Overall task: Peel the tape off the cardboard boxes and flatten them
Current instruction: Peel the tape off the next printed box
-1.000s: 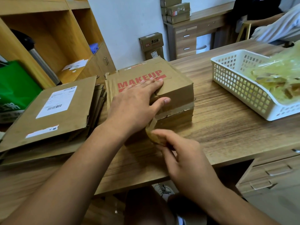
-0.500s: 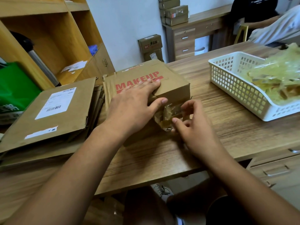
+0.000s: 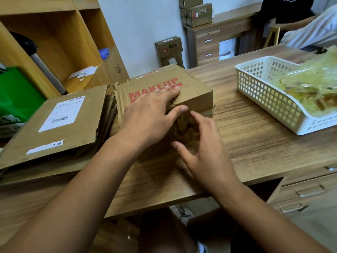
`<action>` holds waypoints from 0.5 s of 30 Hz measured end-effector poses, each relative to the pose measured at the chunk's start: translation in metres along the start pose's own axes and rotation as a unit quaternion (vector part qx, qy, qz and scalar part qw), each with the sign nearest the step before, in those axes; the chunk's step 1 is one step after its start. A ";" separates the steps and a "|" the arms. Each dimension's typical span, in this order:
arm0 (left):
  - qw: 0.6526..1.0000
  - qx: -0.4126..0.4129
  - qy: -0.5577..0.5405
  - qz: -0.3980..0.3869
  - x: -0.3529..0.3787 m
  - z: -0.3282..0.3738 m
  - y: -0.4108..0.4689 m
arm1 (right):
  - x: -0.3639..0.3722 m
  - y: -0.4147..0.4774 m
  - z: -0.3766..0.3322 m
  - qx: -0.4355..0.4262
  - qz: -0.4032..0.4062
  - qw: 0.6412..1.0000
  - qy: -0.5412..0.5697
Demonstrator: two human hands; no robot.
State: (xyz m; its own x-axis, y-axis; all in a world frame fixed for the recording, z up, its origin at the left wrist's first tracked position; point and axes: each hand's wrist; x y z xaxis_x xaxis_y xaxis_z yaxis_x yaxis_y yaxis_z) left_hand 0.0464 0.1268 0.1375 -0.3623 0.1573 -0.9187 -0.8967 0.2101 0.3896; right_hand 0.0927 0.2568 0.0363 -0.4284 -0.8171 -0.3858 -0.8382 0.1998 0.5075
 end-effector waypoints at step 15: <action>0.994 0.060 -0.041 -0.078 -0.020 -0.026 -0.001 | 0.001 0.022 0.006 -0.055 0.084 0.990 -0.099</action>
State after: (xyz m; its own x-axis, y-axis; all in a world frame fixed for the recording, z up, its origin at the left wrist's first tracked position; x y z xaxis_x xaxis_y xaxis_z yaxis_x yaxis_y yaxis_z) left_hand 0.0477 0.0984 0.1545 -0.1953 0.1912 -0.9619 -0.9016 0.3511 0.2528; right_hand 0.0723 0.2639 0.0424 -0.6258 -0.6531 -0.4264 -0.7121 0.2554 0.6540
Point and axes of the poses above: each hand's wrist, its own y-axis towards the middle knuckle, its own x-axis out of the palm, z = x × y, and after that the axes turned 7 degrees about z, right-handed
